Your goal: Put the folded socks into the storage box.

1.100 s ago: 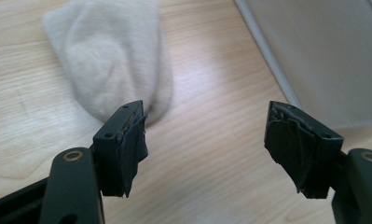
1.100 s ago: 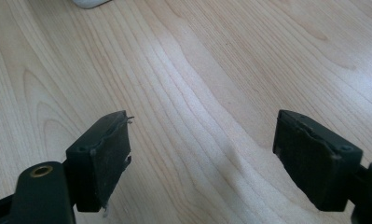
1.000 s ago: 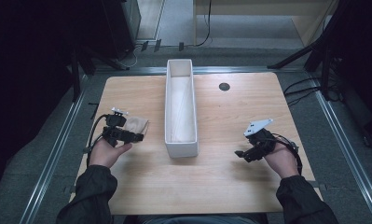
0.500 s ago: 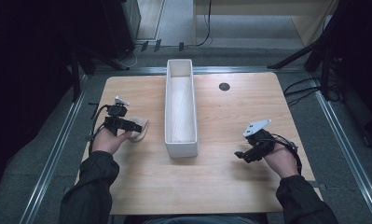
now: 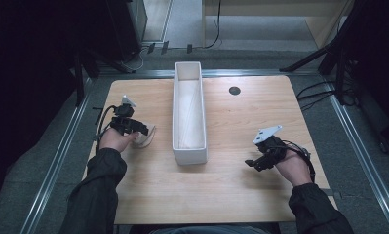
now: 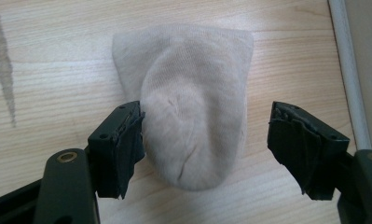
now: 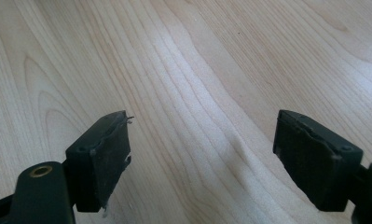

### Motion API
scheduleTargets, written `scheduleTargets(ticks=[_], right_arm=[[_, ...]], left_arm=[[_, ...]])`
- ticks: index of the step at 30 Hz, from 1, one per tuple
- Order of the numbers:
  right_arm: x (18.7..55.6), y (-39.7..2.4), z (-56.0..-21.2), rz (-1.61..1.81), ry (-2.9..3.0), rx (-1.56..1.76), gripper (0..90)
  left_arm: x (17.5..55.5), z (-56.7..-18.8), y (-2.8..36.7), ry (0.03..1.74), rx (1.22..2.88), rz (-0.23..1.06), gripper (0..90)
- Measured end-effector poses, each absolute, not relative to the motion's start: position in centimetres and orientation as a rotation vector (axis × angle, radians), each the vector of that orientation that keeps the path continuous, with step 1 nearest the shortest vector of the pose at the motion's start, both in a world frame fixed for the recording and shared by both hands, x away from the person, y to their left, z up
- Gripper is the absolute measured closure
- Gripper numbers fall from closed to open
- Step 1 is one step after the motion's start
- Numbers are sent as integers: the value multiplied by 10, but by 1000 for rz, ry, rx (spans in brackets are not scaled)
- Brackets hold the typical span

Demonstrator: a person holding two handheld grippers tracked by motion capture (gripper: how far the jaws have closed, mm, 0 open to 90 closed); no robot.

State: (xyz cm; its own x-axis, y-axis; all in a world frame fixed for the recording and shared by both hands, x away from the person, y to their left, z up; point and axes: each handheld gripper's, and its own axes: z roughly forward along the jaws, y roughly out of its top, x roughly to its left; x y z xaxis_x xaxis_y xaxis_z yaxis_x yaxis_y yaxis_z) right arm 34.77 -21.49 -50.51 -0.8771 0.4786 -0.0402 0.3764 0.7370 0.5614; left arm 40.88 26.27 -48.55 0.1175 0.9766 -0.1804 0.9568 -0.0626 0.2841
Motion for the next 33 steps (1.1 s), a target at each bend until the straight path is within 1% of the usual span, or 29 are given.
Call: scheduleTargets(ticks=[7, 10, 15, 16, 18, 24, 29, 33], right_arm=[[347, -212, -507, 818, 2770, 665, 185], [347, -212, -507, 815, 2770, 665, 185], [347, -212, -507, 811, 2773, 663, 185], [347, -212, -507, 810, 2776, 662, 185], [347, -212, -507, 810, 2776, 662, 184], [347, -212, -507, 810, 2773, 661, 184], [347, -212, -507, 814, 2766, 659, 184], [346, -211, -507, 811, 2769, 667, 182]], left_arm=[[418, -502, 264, 1937, 2053, 23, 249], [418, -505, 261, 1943, 2065, 42, 258], [418, -510, 260, 1956, 2051, 37, 318], [417, -512, 258, 1957, 2064, 63, 326], [417, -512, 258, 1957, 2070, 70, 335], [416, -511, 256, 1959, 2083, 96, 408], [415, -511, 254, 1896, 2134, 135, 528], [416, -510, 256, 1900, 2117, 97, 570]])
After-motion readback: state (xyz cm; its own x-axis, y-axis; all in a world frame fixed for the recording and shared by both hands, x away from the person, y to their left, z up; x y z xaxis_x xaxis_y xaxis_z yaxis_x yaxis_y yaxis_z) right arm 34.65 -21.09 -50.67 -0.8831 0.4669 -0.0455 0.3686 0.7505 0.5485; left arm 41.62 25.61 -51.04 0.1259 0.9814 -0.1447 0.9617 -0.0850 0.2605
